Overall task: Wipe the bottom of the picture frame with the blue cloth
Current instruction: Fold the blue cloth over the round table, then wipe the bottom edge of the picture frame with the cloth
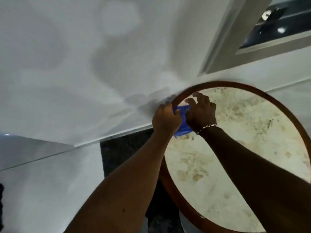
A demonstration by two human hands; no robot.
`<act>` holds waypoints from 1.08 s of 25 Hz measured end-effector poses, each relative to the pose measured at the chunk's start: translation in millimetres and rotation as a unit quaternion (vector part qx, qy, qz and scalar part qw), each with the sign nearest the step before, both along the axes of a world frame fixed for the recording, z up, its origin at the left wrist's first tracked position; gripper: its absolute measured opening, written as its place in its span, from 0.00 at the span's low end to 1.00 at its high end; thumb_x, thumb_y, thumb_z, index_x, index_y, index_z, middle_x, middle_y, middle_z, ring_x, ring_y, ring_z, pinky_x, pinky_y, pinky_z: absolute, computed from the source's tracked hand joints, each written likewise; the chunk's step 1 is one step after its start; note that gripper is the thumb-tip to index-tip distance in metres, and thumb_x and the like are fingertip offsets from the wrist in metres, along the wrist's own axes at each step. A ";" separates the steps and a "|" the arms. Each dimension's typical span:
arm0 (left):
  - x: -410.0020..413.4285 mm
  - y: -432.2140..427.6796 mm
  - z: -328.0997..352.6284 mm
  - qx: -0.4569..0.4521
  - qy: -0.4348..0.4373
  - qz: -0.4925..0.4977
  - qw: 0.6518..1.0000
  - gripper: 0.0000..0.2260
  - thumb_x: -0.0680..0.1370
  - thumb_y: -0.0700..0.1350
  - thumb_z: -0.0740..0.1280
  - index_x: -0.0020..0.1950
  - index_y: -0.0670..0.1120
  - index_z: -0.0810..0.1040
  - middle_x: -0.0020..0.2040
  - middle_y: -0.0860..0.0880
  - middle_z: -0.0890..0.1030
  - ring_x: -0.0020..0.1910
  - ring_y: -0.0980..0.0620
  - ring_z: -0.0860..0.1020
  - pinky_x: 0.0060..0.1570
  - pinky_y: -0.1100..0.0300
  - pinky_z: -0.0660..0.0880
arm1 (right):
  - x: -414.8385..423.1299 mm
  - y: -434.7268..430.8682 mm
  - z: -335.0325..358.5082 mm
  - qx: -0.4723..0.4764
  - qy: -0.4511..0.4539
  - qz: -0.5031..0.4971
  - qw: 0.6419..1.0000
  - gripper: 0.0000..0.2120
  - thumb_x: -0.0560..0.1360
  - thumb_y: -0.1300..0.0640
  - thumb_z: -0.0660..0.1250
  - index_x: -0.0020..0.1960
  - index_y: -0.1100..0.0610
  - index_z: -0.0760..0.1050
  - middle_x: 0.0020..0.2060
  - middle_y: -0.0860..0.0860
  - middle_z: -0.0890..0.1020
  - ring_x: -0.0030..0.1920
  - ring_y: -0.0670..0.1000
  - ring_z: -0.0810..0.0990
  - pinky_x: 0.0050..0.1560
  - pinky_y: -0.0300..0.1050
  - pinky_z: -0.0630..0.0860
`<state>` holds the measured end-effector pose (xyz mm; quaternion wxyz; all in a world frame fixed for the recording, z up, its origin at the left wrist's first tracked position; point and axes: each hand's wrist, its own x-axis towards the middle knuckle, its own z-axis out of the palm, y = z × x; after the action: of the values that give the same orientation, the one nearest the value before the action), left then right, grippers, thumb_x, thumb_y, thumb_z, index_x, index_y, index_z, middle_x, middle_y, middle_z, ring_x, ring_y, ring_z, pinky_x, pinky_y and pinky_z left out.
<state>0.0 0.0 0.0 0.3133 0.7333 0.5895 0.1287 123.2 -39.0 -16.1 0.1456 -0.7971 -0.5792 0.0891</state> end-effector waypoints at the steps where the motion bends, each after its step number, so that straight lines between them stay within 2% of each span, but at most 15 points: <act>1: 4.8 -3.0 -16.3 -0.037 0.000 0.025 0.999 0.15 0.77 0.49 0.66 0.59 0.40 0.76 0.55 0.39 0.81 0.55 0.39 0.79 0.54 0.48 0.77 | 1.2 -4.8 -16.3 -0.029 -0.015 -0.038 0.999 0.21 0.77 0.53 0.65 0.69 0.53 0.69 0.71 0.61 0.68 0.68 0.65 0.69 0.62 0.65 0.70; 3: 13.3 -8.8 -42.2 -0.084 -0.035 0.085 0.992 0.16 0.76 0.47 0.67 0.60 0.42 0.75 0.55 0.42 0.82 0.55 0.42 0.80 0.56 0.48 0.79 | 4.3 -12.6 -43.5 -0.061 -0.012 -0.111 0.992 0.26 0.80 0.45 0.61 0.75 0.48 0.59 0.72 0.61 0.66 0.66 0.66 0.70 0.60 0.65 0.72; 5: 17.6 -14.4 -59.1 -0.101 -0.063 0.118 0.986 0.15 0.73 0.42 0.68 0.59 0.41 0.74 0.54 0.43 0.82 0.52 0.43 0.81 0.53 0.48 0.80 | 0.5 -20.7 -59.0 -0.086 0.027 -0.121 0.989 0.26 0.82 0.46 0.59 0.77 0.48 0.56 0.69 0.62 0.67 0.62 0.66 0.73 0.56 0.62 0.75; 6: 21.4 -15.9 -61.0 -0.102 -0.083 0.135 0.982 0.13 0.72 0.39 0.68 0.56 0.41 0.75 0.51 0.44 0.82 0.50 0.44 0.81 0.48 0.51 0.81 | 1.1 -20.8 -61.9 -0.087 0.046 -0.118 0.988 0.25 0.82 0.49 0.59 0.77 0.49 0.56 0.66 0.62 0.68 0.60 0.66 0.73 0.54 0.60 0.76; 8: 22.5 -16.7 -54.7 -0.084 -0.125 0.151 0.977 0.10 0.71 0.35 0.68 0.51 0.42 0.75 0.46 0.47 0.81 0.45 0.47 0.80 0.39 0.62 0.77 | -0.9 -19.7 -57.9 -0.069 0.087 -0.110 0.988 0.25 0.81 0.57 0.59 0.77 0.52 0.58 0.64 0.63 0.68 0.58 0.66 0.73 0.54 0.59 0.77; 9: 20.9 -17.1 -46.6 -0.072 -0.148 0.145 0.976 0.09 0.72 0.34 0.68 0.51 0.42 0.76 0.45 0.47 0.81 0.44 0.48 0.80 0.39 0.63 0.76 | -3.3 -20.5 -50.3 -0.051 0.099 -0.110 0.988 0.25 0.80 0.60 0.59 0.76 0.53 0.60 0.63 0.64 0.68 0.58 0.66 0.74 0.54 0.58 0.77; 12: 12.0 -13.4 -4.3 0.001 -0.220 0.137 0.966 0.07 0.75 0.34 0.68 0.52 0.39 0.79 0.46 0.41 0.84 0.44 0.45 0.82 0.45 0.55 0.80 | -15.4 -12.4 -8.3 0.047 0.123 -0.124 0.983 0.24 0.79 0.60 0.60 0.75 0.53 0.64 0.63 0.63 0.69 0.56 0.64 0.74 0.53 0.56 0.78; 15: -1.6 2.9 60.2 0.084 -0.300 0.173 0.934 0.06 0.75 0.33 0.69 0.51 0.37 0.79 0.45 0.40 0.84 0.43 0.45 0.81 0.44 0.56 0.79 | -30.7 10.8 62.2 0.148 0.174 -0.114 0.967 0.23 0.79 0.49 0.56 0.74 0.49 0.66 0.65 0.61 0.69 0.58 0.58 0.74 0.57 0.53 0.78; 17: -13.2 15.0 113.7 0.108 -0.339 0.196 0.914 0.07 0.74 0.34 0.70 0.52 0.38 0.79 0.48 0.42 0.84 0.45 0.47 0.82 0.45 0.58 0.80 | -43.1 24.3 115.0 0.226 0.161 -0.075 0.958 0.25 0.79 0.45 0.52 0.73 0.52 0.67 0.64 0.61 0.70 0.58 0.58 0.76 0.54 0.51 0.80; 19: -32.3 30.5 176.8 0.147 -0.389 0.203 0.886 0.07 0.74 0.33 0.71 0.51 0.39 0.79 0.47 0.45 0.83 0.44 0.49 0.81 0.43 0.66 0.80 | -55.8 38.3 176.6 0.324 0.145 -0.019 0.935 0.20 0.81 0.53 0.60 0.71 0.55 0.69 0.61 0.62 0.72 0.55 0.56 0.77 0.49 0.52 0.83; 21: -47.3 41.9 233.6 0.187 -0.418 0.207 0.865 0.06 0.73 0.33 0.71 0.49 0.38 0.80 0.44 0.47 0.82 0.41 0.52 0.80 0.38 0.74 0.77 | -65.4 52.7 227.3 0.402 0.124 0.016 0.907 0.19 0.79 0.61 0.66 0.70 0.57 0.72 0.58 0.63 0.74 0.53 0.55 0.78 0.46 0.47 0.83; 25: -88.1 60.7 370.3 0.279 -0.473 0.170 0.818 0.06 0.72 0.33 0.72 0.47 0.40 0.80 0.41 0.51 0.81 0.40 0.56 0.80 0.39 0.69 0.79 | -94.7 81.6 352.0 0.527 0.092 0.075 0.842 0.22 0.77 0.63 0.68 0.69 0.53 0.68 0.60 0.63 0.74 0.53 0.52 0.79 0.48 0.35 0.76; 27: -107.1 67.1 440.4 0.326 -0.495 0.132 0.795 0.06 0.72 0.33 0.72 0.45 0.42 0.80 0.40 0.54 0.81 0.39 0.59 0.80 0.38 0.70 0.79 | -106.6 93.1 416.5 0.591 0.077 0.094 0.797 0.23 0.76 0.63 0.68 0.70 0.53 0.68 0.60 0.64 0.74 0.54 0.43 0.75 0.52 0.25 0.71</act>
<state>-107.1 67.1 440.4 0.2851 0.5432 0.3680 0.6987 16.7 54.1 400.4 0.6238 -0.4882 -0.5780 -0.1963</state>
